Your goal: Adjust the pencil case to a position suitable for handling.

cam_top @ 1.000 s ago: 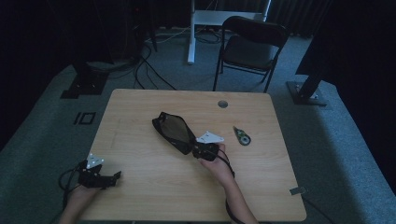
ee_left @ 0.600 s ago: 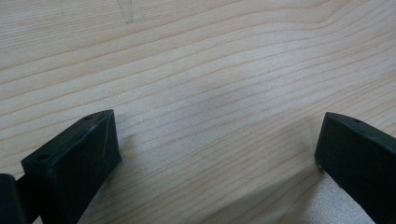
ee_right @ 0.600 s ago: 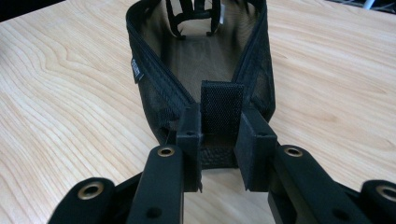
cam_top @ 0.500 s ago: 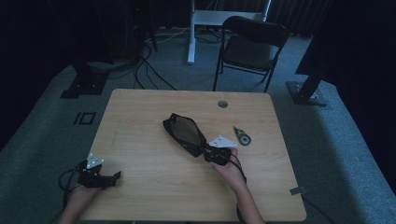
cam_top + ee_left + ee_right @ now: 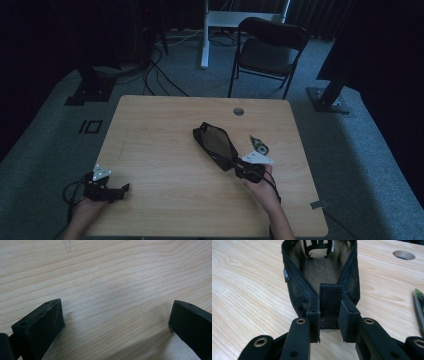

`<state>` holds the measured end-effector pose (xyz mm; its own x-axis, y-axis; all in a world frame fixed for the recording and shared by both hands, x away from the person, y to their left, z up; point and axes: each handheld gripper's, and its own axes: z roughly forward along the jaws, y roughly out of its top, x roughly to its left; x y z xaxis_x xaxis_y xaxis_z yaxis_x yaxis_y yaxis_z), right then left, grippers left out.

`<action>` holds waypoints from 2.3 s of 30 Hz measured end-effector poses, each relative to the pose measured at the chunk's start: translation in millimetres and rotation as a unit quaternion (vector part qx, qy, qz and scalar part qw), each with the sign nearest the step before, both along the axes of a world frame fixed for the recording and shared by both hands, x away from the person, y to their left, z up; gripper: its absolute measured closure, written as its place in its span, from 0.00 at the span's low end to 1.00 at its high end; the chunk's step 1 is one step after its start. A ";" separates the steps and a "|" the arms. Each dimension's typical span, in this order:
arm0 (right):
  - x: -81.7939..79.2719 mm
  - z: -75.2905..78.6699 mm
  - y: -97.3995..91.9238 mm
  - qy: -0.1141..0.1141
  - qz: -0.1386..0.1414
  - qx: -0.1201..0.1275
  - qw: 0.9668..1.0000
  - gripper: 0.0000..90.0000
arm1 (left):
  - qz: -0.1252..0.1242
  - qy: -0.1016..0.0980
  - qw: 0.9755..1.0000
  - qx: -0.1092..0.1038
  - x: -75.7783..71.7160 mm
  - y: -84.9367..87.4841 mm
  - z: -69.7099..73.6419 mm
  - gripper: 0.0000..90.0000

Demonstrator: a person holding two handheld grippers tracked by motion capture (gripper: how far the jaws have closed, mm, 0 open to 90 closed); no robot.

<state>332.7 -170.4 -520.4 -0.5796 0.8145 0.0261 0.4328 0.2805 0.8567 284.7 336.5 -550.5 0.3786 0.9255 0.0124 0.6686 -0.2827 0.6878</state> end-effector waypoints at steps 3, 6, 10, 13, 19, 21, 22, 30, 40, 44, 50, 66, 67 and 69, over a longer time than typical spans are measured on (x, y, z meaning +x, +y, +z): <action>-4.6 -0.2 -4.7 0.003 -0.004 0.004 1.000 0.80 | 0.000 0.000 1.000 0.000 0.0 0.0 0.0 0.00; -7.8 -0.5 -6.2 0.002 -0.004 0.002 1.000 0.80 | 0.000 0.000 1.000 0.000 0.0 0.0 0.0 0.00; -17.7 -0.9 -12.6 0.002 -0.011 0.005 1.000 0.80 | 0.000 0.000 1.000 0.000 0.0 0.0 0.0 0.00; -24.3 -0.9 -17.2 -0.002 -0.014 0.000 1.000 0.80 | 0.000 0.000 1.000 0.000 0.0 0.0 0.0 0.00; -39.2 -1.4 -27.8 -0.002 -0.018 0.000 1.000 0.80 | 0.000 0.000 1.000 0.000 0.0 0.0 0.0 0.00; -43.8 -1.7 -32.1 -0.002 -0.020 0.001 1.000 0.80 | 0.000 0.000 1.000 0.000 0.0 0.0 0.0 0.00; -46.3 -1.5 -34.6 -0.003 -0.024 0.003 1.000 0.80 | 0.000 0.000 1.000 0.000 0.0 0.0 0.0 0.00; -61.8 -6.8 -49.2 -0.008 -0.052 0.021 0.998 0.80 | 0.001 0.000 1.000 0.000 0.1 0.1 0.0 0.00; -86.7 -6.7 -52.0 -0.021 -0.069 0.005 0.997 0.80 | 0.001 0.000 1.000 0.000 0.1 0.1 0.0 0.00; -92.0 -8.3 -54.3 -0.015 -0.070 0.010 0.997 0.80 | 0.001 0.000 1.000 0.000 0.1 0.1 0.0 0.00; -97.6 -7.1 -54.5 -0.017 -0.068 0.005 0.998 0.80 | 0.001 0.000 1.000 0.000 0.1 0.1 0.0 0.00; -89.6 11.4 -66.6 -0.025 -0.064 0.048 0.996 0.45 | 0.001 0.000 1.000 0.000 0.1 0.1 0.0 0.00; -88.6 13.0 -67.0 -0.027 -0.064 0.053 0.996 0.41 | 0.001 0.000 1.000 0.000 0.1 0.1 0.0 0.00; -86.3 16.7 -68.3 -0.033 -0.060 0.054 0.996 0.39 | 0.001 0.000 1.000 0.000 0.1 0.1 0.0 0.00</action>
<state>246.5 -238.6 -503.7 -0.4810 0.8729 0.0819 0.3988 0.1346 0.9071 284.8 336.6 -550.5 0.3762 0.9265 0.0124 0.6688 -0.2808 0.6884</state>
